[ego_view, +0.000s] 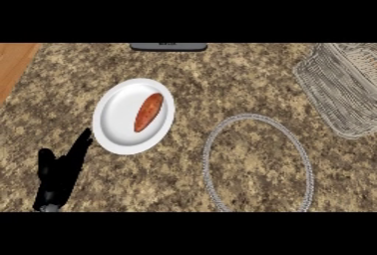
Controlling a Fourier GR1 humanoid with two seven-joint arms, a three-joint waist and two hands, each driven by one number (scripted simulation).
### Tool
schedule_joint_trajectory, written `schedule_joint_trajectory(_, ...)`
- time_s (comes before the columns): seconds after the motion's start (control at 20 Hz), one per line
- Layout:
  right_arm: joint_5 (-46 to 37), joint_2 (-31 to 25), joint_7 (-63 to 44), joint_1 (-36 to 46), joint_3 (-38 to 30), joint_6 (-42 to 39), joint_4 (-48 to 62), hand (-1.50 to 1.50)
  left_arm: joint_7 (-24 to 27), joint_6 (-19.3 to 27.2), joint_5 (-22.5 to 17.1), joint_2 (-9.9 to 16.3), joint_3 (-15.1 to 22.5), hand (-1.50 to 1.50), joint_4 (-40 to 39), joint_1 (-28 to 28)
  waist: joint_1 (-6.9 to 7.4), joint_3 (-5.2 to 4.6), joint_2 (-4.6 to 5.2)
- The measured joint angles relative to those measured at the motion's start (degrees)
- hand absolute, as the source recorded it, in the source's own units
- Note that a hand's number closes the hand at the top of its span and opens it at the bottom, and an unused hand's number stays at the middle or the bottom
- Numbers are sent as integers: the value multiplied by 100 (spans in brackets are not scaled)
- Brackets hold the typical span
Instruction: Pick the tomato from the placemat and place it in the basket
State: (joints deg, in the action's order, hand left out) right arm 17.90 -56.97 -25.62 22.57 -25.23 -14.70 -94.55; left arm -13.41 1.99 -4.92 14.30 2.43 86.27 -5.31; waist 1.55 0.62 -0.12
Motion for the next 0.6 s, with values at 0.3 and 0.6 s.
schedule_joint_trajectory(0.3, -581, -98, 765, 644, 456, -133, 1287, 150, -38, 14, 84, -57, 35, 0, 6, 78, 86, -3, 27)
schedule_joint_trajectory(0.6, -989, 138, 1424, 1186, 831, -142, 2430, 150, -22, -81, 60, -52, -8, 0, -37, 96, 98, 3, 25)
